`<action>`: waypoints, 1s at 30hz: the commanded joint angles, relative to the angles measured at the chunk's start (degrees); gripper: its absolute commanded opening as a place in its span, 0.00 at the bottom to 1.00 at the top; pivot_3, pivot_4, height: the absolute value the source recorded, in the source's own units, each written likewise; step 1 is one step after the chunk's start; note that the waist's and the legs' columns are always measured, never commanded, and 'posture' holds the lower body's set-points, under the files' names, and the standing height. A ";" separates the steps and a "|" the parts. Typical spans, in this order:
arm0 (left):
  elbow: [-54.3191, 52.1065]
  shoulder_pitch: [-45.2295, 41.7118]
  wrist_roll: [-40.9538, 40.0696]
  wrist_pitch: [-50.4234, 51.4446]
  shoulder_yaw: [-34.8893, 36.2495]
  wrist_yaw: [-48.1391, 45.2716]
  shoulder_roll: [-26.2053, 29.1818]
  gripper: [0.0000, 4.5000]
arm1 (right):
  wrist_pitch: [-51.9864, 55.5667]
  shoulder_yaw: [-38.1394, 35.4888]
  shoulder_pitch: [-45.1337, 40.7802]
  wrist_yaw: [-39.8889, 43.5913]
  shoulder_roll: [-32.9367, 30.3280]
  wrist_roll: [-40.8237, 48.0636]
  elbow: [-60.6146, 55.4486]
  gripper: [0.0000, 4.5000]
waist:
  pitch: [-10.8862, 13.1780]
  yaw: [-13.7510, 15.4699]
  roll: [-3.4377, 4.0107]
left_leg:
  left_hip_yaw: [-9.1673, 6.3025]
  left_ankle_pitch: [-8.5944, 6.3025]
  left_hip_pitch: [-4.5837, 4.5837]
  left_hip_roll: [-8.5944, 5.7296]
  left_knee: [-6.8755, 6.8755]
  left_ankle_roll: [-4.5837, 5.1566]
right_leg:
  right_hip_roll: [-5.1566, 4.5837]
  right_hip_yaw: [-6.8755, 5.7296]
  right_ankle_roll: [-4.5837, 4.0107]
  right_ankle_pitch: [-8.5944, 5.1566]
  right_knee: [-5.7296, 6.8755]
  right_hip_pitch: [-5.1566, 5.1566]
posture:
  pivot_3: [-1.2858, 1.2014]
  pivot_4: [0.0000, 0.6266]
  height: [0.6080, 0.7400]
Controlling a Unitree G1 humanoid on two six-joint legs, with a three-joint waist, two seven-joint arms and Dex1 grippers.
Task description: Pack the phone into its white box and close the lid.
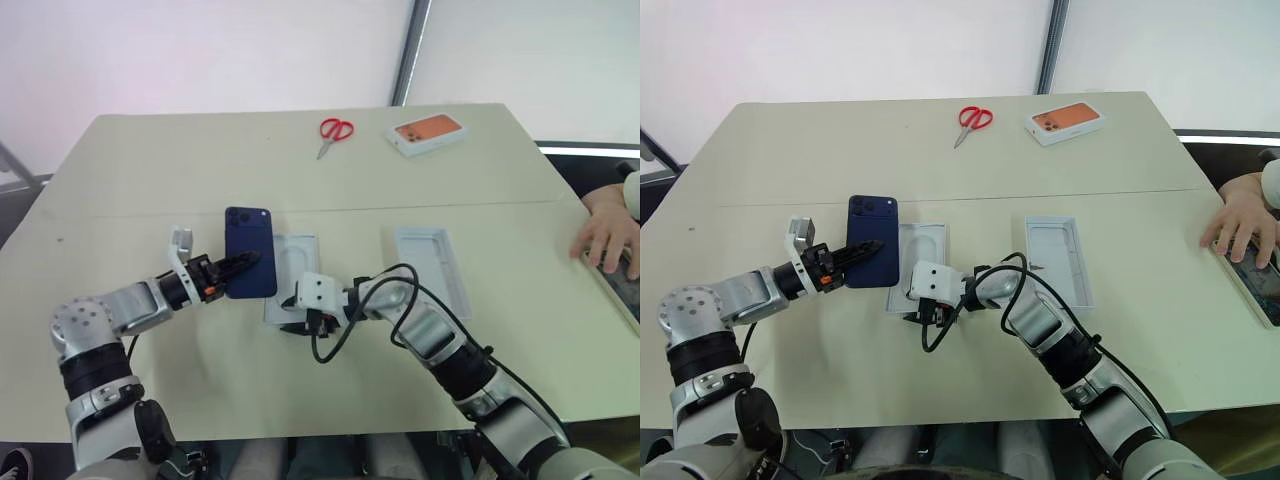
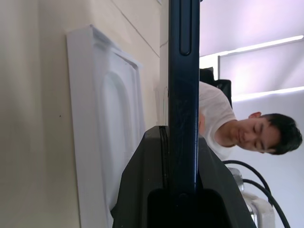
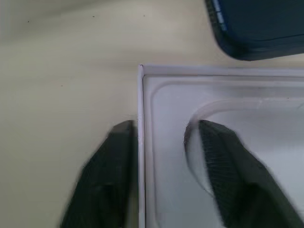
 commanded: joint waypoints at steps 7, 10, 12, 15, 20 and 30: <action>-2.16 -0.42 -1.95 -1.01 -0.26 -1.04 0.34 0.00 | 2.02 -3.60 0.44 -1.63 -0.67 2.41 -6.96 0.99 | 0.00 0.14 0.00 | -0.01 0.00 -0.01 -0.02 0.00 0.00 | -0.02 0.00 0.00 0.00 0.00 0.00 | 0.52 0.24 1.00; -2.35 -0.40 -2.07 -0.89 -0.63 -1.07 0.17 0.00 | 2.62 -5.72 -0.13 -1.34 -2.31 3.44 -9.86 0.99 | 0.00 0.25 0.00 | 0.00 0.00 -0.02 -0.03 0.00 0.00 | -0.02 0.00 0.00 0.00 -0.01 0.00 | 0.52 0.24 1.00; -2.31 -0.34 -2.39 -0.86 -0.66 -0.81 -0.13 0.00 | 3.17 -6.92 -0.51 -0.76 -3.98 3.89 -11.38 0.99 | 0.00 0.28 -0.01 | 0.00 -0.01 -0.02 -0.03 0.00 0.02 | -0.02 0.00 0.00 0.00 -0.01 0.00 | 0.52 0.24 1.00; -2.55 -0.12 -2.79 -0.86 -0.74 -0.30 -0.96 0.00 | 5.02 -9.34 -0.99 -0.70 -5.68 5.51 -12.83 0.99 | 0.00 0.30 -0.01 | 0.00 -0.02 -0.02 -0.03 0.01 0.03 | -0.02 0.00 0.00 0.00 -0.01 0.01 | 0.52 0.24 1.00; -5.44 1.31 -3.21 -0.42 -2.97 1.60 -5.63 0.00 | 3.79 -15.98 0.66 -0.67 -13.12 6.37 -10.51 0.99 | 0.01 0.51 -0.02 | 0.00 -0.10 -0.04 -0.04 0.01 0.17 | -0.04 0.00 0.00 0.00 -0.04 0.03 | 0.52 0.24 1.00; -6.57 3.33 -3.21 -0.55 -5.07 4.15 -8.39 0.00 | 2.92 -20.21 3.38 -1.93 -15.31 8.74 -9.17 0.99 | 0.04 0.08 -0.05 | 0.08 -0.14 -0.03 0.02 -0.01 0.26 | 0.00 0.03 0.00 0.00 -0.04 -0.01 | 0.52 0.24 1.00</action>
